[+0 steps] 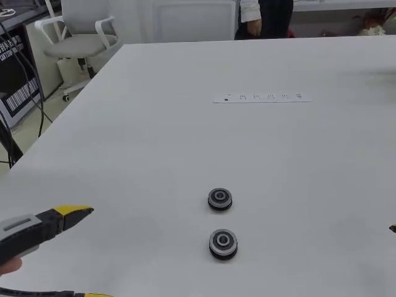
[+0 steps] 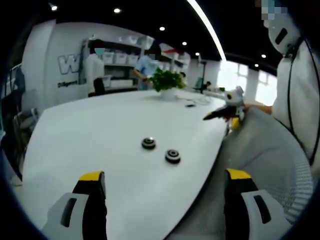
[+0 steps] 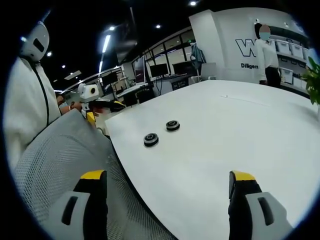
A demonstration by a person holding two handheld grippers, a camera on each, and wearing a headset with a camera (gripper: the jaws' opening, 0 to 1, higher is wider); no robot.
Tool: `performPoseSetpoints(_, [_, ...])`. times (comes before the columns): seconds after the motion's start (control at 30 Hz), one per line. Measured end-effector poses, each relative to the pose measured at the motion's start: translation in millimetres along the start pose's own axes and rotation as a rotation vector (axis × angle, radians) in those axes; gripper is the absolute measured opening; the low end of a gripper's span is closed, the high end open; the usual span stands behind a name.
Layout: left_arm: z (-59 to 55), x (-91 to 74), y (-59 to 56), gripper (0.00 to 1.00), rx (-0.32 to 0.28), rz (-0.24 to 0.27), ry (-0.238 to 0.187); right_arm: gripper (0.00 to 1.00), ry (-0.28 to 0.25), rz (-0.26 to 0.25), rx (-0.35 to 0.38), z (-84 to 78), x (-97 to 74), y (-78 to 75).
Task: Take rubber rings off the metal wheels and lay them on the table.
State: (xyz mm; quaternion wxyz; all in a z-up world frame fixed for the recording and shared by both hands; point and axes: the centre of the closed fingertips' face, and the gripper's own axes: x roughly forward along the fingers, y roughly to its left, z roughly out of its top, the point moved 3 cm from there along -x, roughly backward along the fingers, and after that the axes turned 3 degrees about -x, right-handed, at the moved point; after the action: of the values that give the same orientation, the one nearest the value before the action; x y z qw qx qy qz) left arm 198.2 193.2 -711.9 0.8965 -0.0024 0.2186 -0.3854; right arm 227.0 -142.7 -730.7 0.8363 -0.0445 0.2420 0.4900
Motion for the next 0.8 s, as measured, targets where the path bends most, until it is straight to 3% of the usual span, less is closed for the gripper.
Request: performPoseSetpoints(0.8, [2.2,3.1,-0.3,1.00,0.001,-0.008,-0.008,0.98,0.002,-0.001,0.008,-0.5,0.8,-0.7])
